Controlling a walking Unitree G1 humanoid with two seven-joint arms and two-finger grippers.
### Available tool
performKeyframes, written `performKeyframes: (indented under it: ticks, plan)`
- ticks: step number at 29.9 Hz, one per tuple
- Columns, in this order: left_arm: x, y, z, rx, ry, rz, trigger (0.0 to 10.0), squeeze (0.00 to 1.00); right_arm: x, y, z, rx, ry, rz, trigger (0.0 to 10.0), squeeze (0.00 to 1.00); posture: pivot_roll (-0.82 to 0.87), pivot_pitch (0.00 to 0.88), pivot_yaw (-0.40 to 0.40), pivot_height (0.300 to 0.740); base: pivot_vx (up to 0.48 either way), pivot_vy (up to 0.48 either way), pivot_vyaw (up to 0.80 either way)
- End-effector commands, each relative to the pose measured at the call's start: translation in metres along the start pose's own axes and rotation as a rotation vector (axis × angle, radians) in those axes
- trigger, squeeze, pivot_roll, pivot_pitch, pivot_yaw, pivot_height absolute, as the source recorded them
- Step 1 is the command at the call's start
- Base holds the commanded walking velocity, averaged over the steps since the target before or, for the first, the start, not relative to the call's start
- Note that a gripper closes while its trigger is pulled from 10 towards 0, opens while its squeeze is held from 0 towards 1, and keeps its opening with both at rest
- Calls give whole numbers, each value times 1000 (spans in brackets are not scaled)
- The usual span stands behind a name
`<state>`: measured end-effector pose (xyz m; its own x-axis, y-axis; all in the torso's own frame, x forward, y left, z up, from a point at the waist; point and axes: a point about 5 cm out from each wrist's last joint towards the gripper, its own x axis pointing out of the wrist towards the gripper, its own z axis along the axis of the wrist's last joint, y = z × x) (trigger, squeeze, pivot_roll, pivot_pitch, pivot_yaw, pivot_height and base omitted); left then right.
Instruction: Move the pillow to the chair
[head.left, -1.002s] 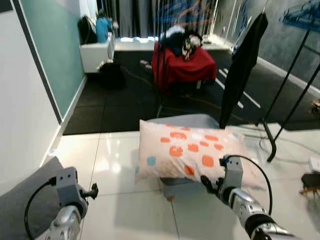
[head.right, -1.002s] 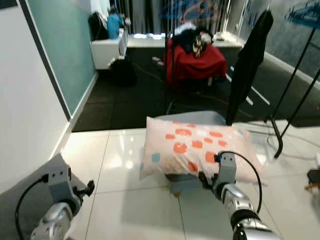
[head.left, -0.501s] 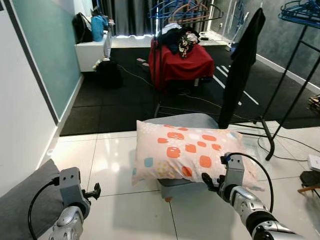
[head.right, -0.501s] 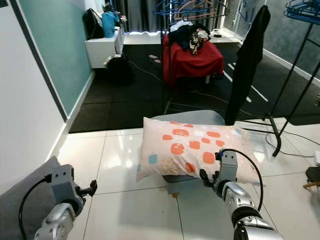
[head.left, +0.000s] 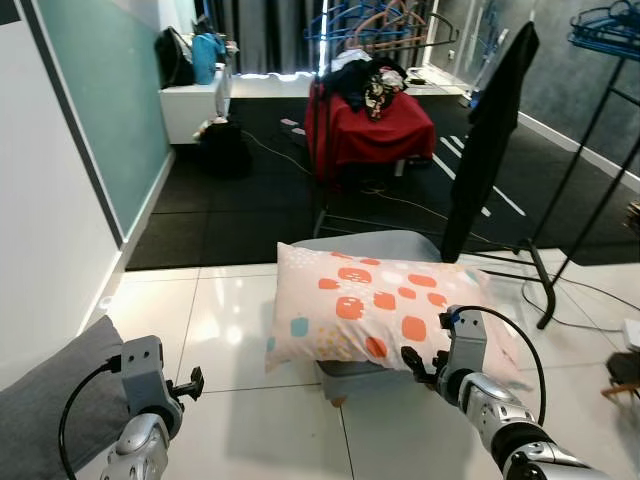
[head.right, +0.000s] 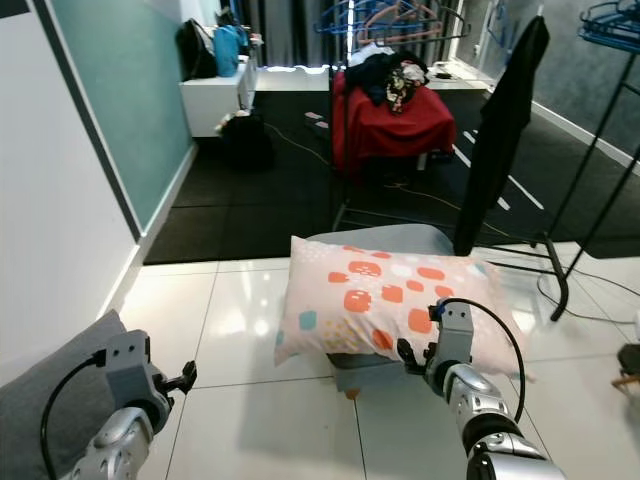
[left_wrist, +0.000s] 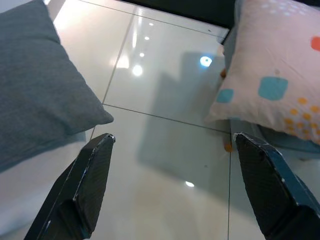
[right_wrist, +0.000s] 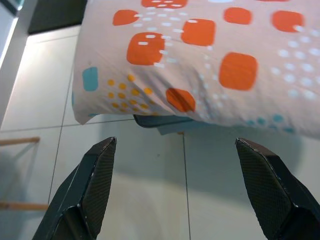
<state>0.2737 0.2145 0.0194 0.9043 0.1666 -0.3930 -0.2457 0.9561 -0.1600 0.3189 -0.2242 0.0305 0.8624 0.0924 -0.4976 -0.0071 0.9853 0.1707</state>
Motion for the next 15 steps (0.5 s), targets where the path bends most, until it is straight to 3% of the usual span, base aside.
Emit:
performKeyframes:
  ticks: [1, 13, 15]
  plan:
    - [1, 0, -1, -11, 11, 7, 10000, 0, 1, 1, 3, 5, -18, 4, 10000, 0, -148, 3, -9, 734, 0, 0, 0]
    - [5, 1, 6, -4, -8, 2, 10000, 0, 1, -2, 12, 13, -44, -8, 10000, 0, -152, 0, -12, 734, 0, 0, 0]
    - [5, 0, 5, -9, -7, 0, 10000, 0, 1, -2, 13, 11, -46, -7, 10000, 0, -154, 0, -15, 734, 0, -480, 0]
